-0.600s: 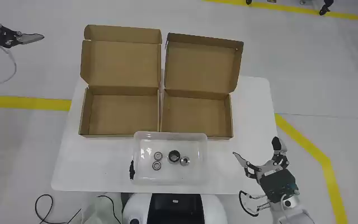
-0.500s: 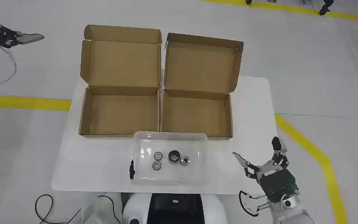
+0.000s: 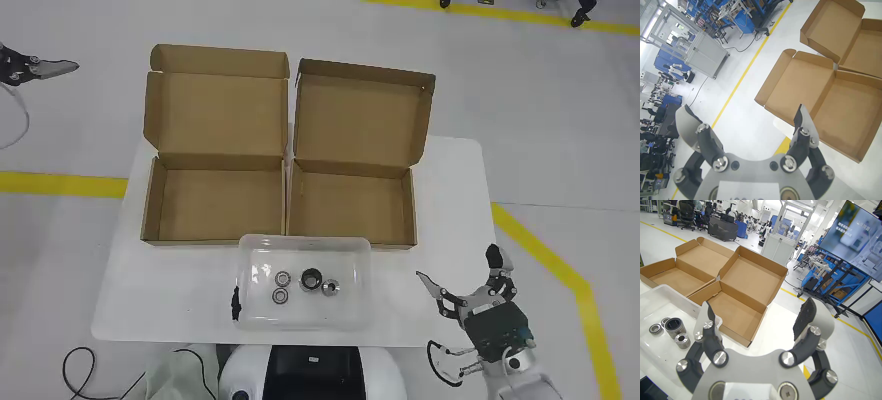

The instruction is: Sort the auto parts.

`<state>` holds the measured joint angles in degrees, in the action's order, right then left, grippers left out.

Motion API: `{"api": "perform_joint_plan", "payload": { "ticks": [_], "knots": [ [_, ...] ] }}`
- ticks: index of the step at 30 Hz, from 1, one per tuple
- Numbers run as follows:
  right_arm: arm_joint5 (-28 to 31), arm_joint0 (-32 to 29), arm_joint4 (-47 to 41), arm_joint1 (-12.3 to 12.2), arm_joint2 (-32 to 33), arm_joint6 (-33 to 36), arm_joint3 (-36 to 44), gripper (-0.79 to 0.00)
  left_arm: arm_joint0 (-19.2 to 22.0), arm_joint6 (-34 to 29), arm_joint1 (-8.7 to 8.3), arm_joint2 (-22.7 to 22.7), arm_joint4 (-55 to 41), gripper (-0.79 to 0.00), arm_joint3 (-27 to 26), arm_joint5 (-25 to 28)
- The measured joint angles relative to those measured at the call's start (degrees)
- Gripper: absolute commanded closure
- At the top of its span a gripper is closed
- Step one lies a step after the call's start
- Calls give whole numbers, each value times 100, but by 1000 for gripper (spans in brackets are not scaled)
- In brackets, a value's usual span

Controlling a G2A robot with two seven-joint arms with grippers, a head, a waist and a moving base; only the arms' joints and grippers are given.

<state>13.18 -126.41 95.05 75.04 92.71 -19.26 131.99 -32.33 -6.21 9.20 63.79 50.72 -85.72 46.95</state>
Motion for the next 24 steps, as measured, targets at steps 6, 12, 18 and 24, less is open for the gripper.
{"api": "perform_joint_plan", "payload": {
  "ticks": [6,12,18,24],
  "knots": [
    [24,70,-4,-3,-35,79,-26,-785,0,0,0,0,0,-785,0,0],
    [201,381,106,-26,-254,404,-81,-785,0,0,0,0,0,-785,0,0],
    [511,744,413,-58,-580,812,-101,-785,0,0,0,0,0,-785,0,0],
    [815,1191,683,-86,-923,1315,-152,-785,0,0,0,0,0,-785,0,0]
  ]
}}
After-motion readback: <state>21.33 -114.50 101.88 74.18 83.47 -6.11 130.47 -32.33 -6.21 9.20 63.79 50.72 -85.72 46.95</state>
